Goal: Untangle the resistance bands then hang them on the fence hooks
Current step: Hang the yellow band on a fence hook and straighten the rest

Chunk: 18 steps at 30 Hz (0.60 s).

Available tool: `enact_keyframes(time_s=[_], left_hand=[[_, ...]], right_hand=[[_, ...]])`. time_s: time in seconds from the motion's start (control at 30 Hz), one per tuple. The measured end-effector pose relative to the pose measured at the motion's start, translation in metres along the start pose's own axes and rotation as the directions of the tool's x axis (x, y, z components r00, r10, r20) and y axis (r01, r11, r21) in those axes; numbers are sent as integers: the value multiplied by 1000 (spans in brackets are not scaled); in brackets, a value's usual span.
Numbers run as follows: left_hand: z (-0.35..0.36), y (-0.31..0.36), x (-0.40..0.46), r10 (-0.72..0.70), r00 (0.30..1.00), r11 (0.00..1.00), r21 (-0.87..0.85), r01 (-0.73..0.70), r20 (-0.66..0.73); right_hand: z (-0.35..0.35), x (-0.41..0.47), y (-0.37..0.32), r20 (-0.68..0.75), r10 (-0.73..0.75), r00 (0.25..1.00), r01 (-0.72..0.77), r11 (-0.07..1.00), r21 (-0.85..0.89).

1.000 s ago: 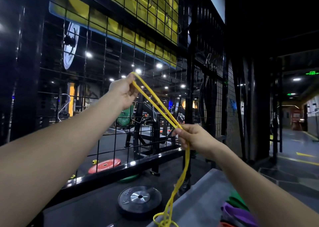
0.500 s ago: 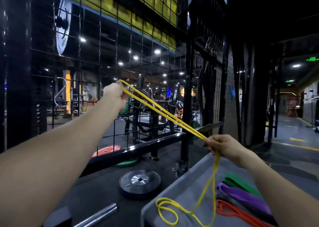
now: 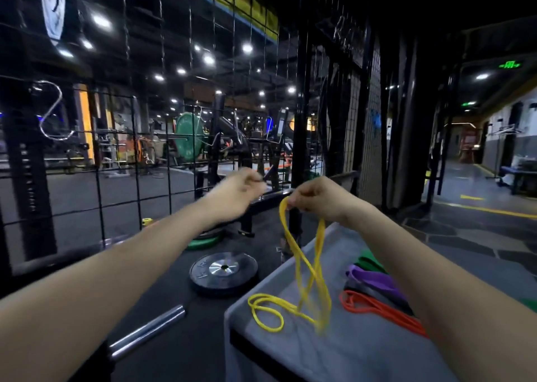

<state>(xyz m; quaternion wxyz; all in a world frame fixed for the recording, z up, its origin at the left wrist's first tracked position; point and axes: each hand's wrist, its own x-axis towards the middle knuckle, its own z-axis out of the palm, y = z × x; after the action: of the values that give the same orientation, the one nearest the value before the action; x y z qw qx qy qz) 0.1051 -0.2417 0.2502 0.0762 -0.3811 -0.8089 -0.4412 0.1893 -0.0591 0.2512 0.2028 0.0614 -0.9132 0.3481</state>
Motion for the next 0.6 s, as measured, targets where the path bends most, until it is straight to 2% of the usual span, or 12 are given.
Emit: enact_keyframes(time_s=[0.07, 0.17, 0.23, 0.27, 0.43, 0.6], left_hand=[[27, 11, -7, 43, 976, 998, -47, -34, 211], [47, 8, -11, 26, 960, 984, -176, 24, 280], [51, 10, -10, 8, 972, 964, -262, 55, 235], [52, 13, -9, 5, 978, 967, -249, 49, 210], [33, 29, 7, 28, 998, 997, -68, -25, 49], [-10, 26, 18, -84, 986, 977, -206, 53, -144]], right_hand=[[7, 1, -2, 26, -18, 1000, 18, 1000, -17], [3, 1, 1, 14, 2, 1000, -2, 1000, 19], [-1, -2, 6, 2, 24, 1000, -24, 997, 78], [-3, -4, 7, 0, 25, 1000, -25, 993, 117], [1, -5, 11, -25, 19, 999, -15, 986, 167], [-8, -6, 20, -45, 40, 998, -32, 985, 170]])
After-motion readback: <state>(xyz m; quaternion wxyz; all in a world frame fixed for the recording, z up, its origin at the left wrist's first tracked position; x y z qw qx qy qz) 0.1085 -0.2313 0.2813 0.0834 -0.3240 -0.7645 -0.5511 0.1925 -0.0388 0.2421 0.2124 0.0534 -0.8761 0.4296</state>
